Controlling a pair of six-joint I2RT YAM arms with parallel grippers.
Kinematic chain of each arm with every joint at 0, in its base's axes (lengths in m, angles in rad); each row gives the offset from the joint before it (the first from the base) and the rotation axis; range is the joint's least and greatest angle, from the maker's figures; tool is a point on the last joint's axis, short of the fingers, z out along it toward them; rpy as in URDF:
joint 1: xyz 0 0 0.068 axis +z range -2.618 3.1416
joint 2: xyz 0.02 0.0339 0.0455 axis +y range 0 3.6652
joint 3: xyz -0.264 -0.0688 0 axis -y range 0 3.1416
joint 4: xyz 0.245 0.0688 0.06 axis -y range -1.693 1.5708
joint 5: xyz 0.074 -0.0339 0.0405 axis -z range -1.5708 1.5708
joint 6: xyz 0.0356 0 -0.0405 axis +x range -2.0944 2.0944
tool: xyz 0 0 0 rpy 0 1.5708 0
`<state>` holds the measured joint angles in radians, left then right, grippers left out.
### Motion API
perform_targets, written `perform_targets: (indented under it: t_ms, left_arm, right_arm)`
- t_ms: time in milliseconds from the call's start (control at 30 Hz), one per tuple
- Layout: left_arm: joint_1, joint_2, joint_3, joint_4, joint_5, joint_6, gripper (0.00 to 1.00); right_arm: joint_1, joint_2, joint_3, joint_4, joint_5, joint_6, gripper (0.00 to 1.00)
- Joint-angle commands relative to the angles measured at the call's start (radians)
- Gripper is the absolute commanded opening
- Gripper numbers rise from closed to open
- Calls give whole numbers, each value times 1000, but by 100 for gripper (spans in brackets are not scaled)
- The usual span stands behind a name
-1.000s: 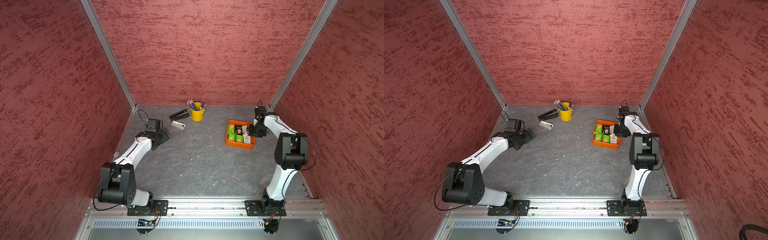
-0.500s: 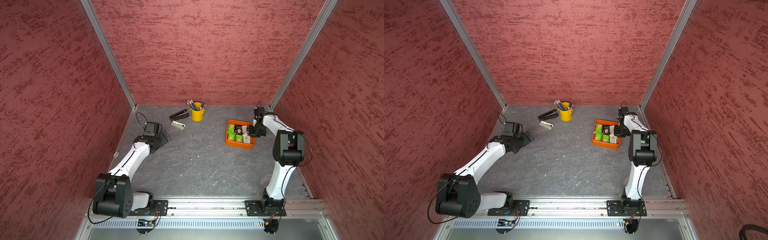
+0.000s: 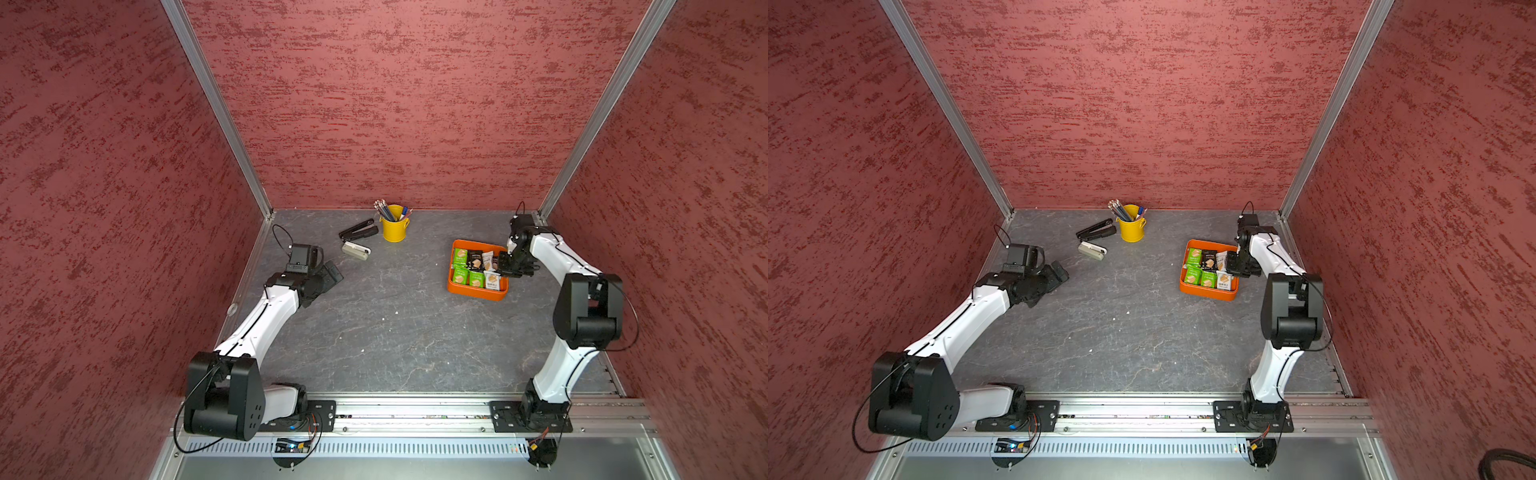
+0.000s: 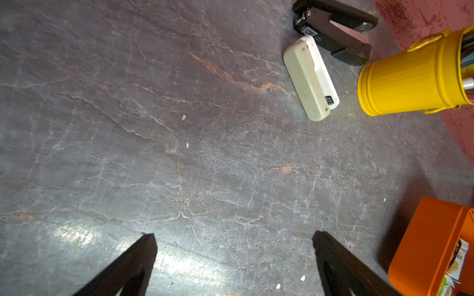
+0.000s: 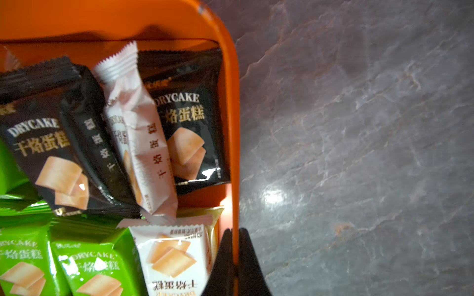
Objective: Take the cookies out of the storage box
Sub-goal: Pick up the storage box at the center of the board, then place the storage box at the center of the board.
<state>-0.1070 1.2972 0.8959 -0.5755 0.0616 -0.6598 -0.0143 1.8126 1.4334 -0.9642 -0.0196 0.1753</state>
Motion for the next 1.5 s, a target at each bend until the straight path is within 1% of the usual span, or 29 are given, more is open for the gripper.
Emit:
perform_targets:
  t_ms: [0,100,233,367,433,533,733,1033,1200,1333,1367,1400,1467]
  left_arm:
    - [-8,-12,5,17,53,41,100]
    - [-8,-13,-2,21,86,62,100]
    - [-9,-19,-19,21,123,82,100]
    - [-9,-41,-42,24,144,99,100]
    - [-9,-54,-53,23,149,108,100]
    - [-10,-73,-67,16,155,119,100]
    - [-10,-112,-99,-9,165,128,100]
    - [-10,-187,-178,-18,167,111,100]
    - [-9,-188,-184,-17,168,109,100]
    - [-9,-180,-180,-10,172,105,100]
    - [-9,-178,-178,-9,175,104,100]
    - [-9,-173,-174,-7,176,103,100]
    - [-9,-166,-170,-3,181,102,100]
  right_arm:
    - [62,-119,-47,7,-72,75,0]
    - [135,-188,-109,10,-60,135,0]
    - [273,-273,-178,18,-15,236,0]
    - [409,-321,-227,49,11,343,0]
    - [480,-325,-236,61,35,387,0]
    - [561,-314,-253,113,38,425,0]
    - [678,-226,-213,120,90,460,0]
    - [779,-66,-126,110,137,467,0]
    - [790,-13,-99,127,121,468,0]
    - [790,14,-67,102,122,457,0]
    - [790,15,-57,88,125,453,4]
    - [790,11,-45,74,133,448,12]
    - [790,-4,-30,53,139,435,23]
